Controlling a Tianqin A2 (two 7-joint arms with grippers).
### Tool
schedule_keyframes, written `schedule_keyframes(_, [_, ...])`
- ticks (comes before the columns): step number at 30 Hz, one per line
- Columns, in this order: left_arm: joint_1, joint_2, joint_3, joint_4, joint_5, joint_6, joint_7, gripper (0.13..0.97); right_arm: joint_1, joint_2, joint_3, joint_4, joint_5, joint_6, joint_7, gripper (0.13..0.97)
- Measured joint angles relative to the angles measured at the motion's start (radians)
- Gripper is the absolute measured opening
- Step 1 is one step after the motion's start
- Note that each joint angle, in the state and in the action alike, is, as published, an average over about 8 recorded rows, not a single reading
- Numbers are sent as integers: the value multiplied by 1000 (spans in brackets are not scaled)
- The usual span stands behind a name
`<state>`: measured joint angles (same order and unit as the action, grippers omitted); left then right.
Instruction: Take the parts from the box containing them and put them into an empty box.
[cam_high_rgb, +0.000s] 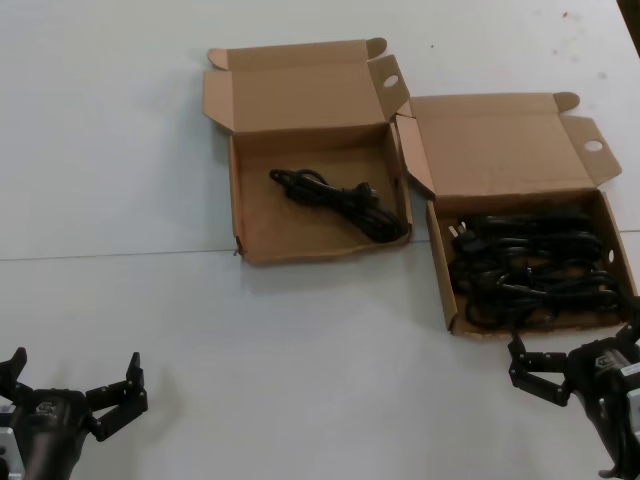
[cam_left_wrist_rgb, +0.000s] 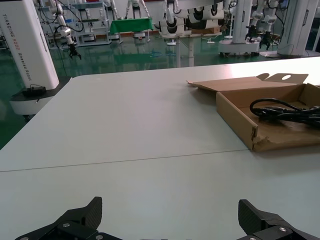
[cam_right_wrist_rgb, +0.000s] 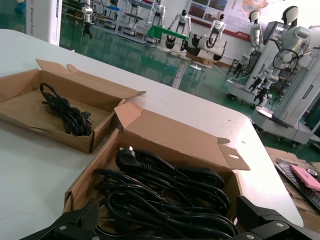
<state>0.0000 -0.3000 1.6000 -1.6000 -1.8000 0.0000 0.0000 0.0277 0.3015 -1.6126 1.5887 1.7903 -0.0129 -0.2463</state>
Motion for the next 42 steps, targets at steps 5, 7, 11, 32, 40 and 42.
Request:
schedule_keyframes(5, [0, 0, 0, 0, 0, 0, 0, 966, 0, 0, 0, 0, 0, 0, 0, 966])
schedule_keyframes(7, [0, 0, 0, 0, 0, 0, 0, 966, 0, 0, 0, 0, 0, 0, 0, 966])
schedule_keyframes(11, [0, 0, 0, 0, 0, 0, 0, 966, 0, 0, 0, 0, 0, 0, 0, 966])
schedule_keyframes(32, [0, 0, 0, 0, 0, 0, 0, 966, 0, 0, 0, 0, 0, 0, 0, 966])
schedule_keyframes(40, [0, 0, 0, 0, 0, 0, 0, 966, 0, 0, 0, 0, 0, 0, 0, 966])
schedule_keyframes(42, [0, 0, 0, 0, 0, 0, 0, 966, 0, 0, 0, 0, 0, 0, 0, 966])
